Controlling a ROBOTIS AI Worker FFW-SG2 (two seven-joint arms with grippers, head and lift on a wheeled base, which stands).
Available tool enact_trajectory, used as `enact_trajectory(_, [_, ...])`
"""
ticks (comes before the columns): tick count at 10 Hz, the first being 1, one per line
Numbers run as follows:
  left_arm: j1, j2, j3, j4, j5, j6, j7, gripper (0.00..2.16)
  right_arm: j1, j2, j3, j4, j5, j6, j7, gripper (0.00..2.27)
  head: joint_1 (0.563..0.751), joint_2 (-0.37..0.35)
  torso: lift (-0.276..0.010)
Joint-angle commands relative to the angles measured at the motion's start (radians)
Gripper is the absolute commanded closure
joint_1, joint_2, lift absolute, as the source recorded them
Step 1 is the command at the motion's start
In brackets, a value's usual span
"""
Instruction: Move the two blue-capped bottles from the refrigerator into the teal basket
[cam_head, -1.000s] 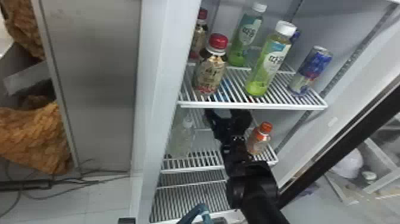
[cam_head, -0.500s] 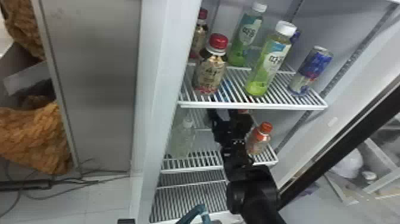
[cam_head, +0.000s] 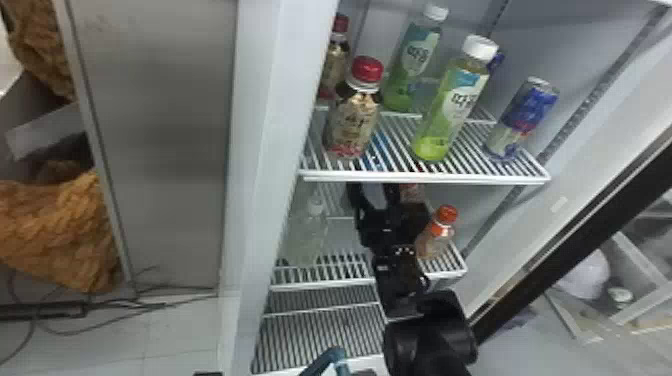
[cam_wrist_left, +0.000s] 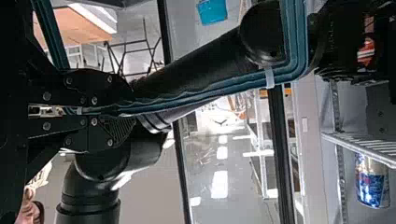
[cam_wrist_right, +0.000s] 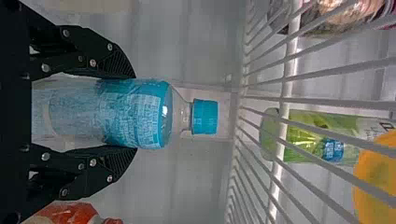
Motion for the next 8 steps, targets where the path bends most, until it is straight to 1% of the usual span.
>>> enact_trajectory(1, [0.002,0.0,0.003,0.0,-0.002,0.0,0.0,1.09,0.074,0.0,-0.015,-0.091,-0.006,0.016,0.013,0.65,0.695,-0.35,-0.152])
enact_trajectory(4, [0.015,-0.003,0.014,0.0,-0.002,0.0,0.0,1.09,0.231,-0.002,-0.048,-0.28,-0.028,0.06,0.058,0.65,0.695,-0.35,-0.152])
enact_trajectory(8, [0.017,-0.003,0.015,0.0,-0.002,0.0,0.0,1.09,0.401,-0.003,-0.095,-0.498,-0.043,0.109,0.105,0.65,0.695,-0.35,-0.152])
